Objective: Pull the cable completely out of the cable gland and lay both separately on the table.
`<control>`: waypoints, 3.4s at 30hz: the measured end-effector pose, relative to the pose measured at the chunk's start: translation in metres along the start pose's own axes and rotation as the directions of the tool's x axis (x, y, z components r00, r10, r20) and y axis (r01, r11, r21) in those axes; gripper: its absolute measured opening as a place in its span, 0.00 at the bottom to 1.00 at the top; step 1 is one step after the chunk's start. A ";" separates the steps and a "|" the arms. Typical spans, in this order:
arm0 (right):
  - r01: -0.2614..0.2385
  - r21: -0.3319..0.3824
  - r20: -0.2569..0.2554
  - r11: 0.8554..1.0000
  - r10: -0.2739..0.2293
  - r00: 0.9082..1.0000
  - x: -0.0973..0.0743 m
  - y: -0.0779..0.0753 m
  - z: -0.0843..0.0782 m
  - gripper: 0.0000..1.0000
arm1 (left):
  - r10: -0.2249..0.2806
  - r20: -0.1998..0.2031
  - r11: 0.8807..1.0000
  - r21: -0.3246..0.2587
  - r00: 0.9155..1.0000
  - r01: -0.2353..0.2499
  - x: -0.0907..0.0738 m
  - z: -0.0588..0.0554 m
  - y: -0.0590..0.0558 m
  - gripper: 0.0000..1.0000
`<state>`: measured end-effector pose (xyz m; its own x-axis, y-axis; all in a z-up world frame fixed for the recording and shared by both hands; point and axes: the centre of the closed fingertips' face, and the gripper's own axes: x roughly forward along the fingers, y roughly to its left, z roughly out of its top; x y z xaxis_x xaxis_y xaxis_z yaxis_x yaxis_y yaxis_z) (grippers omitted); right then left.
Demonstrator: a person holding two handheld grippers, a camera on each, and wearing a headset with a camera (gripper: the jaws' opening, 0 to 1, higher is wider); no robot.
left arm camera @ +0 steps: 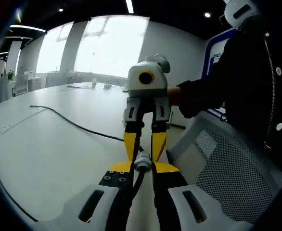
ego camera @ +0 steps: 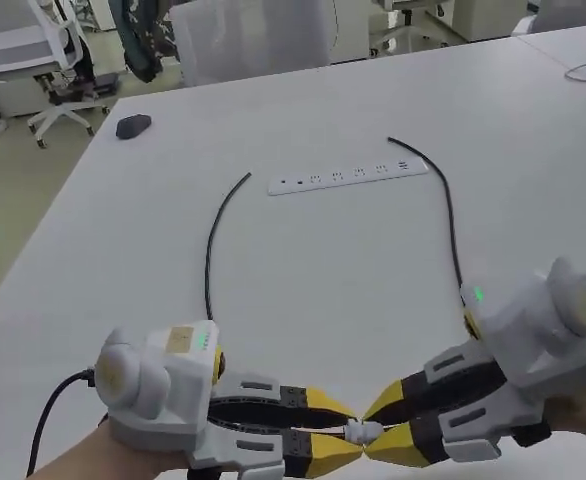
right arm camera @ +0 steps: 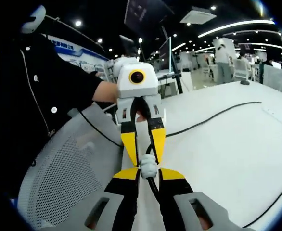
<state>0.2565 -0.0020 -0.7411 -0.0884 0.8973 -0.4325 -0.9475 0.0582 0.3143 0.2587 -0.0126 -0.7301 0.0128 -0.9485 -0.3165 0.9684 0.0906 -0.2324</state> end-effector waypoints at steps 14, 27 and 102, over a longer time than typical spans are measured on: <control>0.014 -0.078 0.006 0.997 -0.014 1.000 0.000 0.007 0.005 0.08 | -0.011 0.003 1.000 0.000 1.000 0.011 -0.003 0.004 0.002 0.15; 0.048 -0.160 -0.019 0.986 -0.052 0.998 0.000 0.003 0.005 0.07 | -0.013 -0.013 0.999 -0.043 1.000 0.013 -0.001 0.004 0.004 0.15; 0.093 -0.050 0.032 0.994 -0.092 0.995 -0.015 -0.009 0.026 0.14 | 0.044 -0.002 0.999 0.007 0.999 -0.044 -0.003 0.012 0.017 0.15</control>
<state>0.2739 -0.0050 -0.7155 0.0090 0.9017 -0.4322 -0.9659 0.1197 0.2296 0.2784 -0.0121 -0.7224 0.0552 -0.9429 -0.3283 0.9685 0.1305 -0.2121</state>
